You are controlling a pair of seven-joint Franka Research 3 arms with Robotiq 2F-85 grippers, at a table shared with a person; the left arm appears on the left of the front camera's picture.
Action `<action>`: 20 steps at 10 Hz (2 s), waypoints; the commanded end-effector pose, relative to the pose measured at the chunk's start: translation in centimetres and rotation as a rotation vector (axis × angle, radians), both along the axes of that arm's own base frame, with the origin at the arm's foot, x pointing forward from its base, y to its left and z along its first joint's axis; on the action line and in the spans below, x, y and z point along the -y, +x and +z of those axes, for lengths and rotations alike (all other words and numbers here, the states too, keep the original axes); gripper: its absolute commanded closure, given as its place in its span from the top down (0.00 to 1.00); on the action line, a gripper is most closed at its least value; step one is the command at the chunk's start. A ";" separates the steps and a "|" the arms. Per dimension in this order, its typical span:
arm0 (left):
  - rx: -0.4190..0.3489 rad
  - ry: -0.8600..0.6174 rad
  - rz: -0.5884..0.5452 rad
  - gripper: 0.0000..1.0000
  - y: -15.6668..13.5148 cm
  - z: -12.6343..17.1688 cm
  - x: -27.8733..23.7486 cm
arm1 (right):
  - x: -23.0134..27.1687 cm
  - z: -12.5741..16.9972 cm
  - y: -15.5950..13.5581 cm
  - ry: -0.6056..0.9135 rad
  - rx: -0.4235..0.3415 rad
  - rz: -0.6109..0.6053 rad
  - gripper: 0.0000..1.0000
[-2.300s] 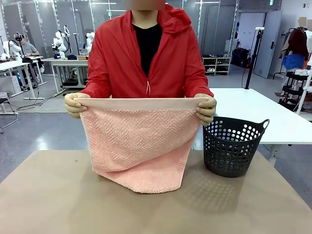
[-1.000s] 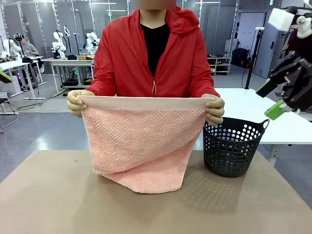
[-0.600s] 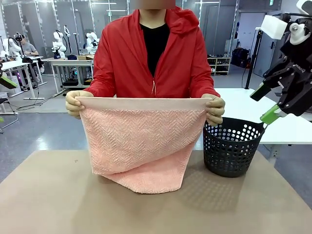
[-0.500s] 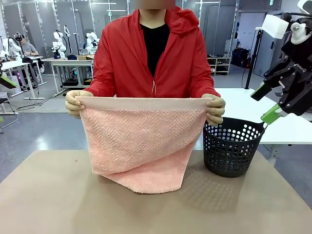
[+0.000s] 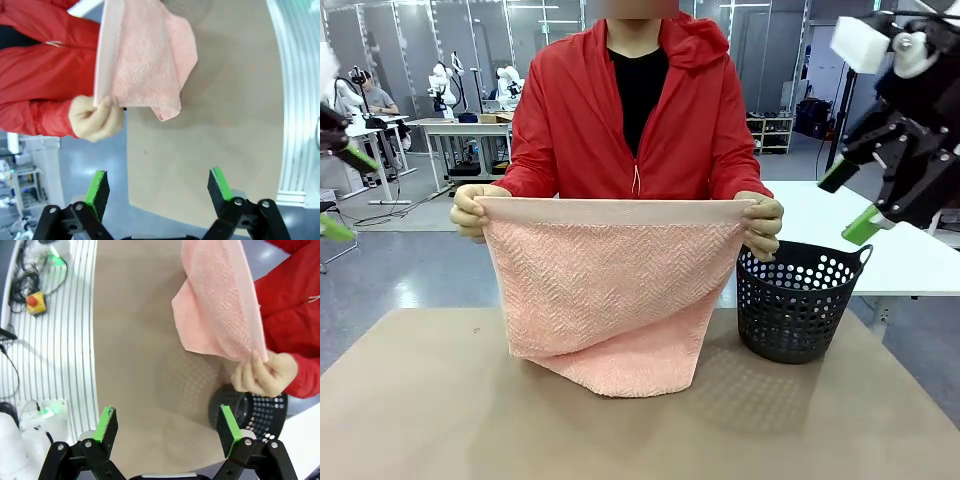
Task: Fold the towel.
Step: Grab the top end of the 100 cm Hotel Towel extended by the human.
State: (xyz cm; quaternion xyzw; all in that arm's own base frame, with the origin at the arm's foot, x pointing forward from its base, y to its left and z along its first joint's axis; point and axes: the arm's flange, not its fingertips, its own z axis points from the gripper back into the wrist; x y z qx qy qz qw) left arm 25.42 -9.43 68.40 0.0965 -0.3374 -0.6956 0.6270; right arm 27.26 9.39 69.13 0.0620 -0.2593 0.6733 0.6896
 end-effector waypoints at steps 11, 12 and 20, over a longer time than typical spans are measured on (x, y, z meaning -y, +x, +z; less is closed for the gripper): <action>-0.205 0.224 0.073 1.00 11.8 3.9 16.5 | -11.6 3.0 10.6 -0.221 0.073 0.031 1.00; -0.227 0.230 0.085 1.00 13.0 3.0 16.6 | -11.8 2.3 11.7 -0.217 0.067 0.033 1.00; -0.298 0.187 0.089 1.00 19.2 -4.5 17.1 | -12.9 -6.2 18.4 -0.259 -0.031 -0.052 1.00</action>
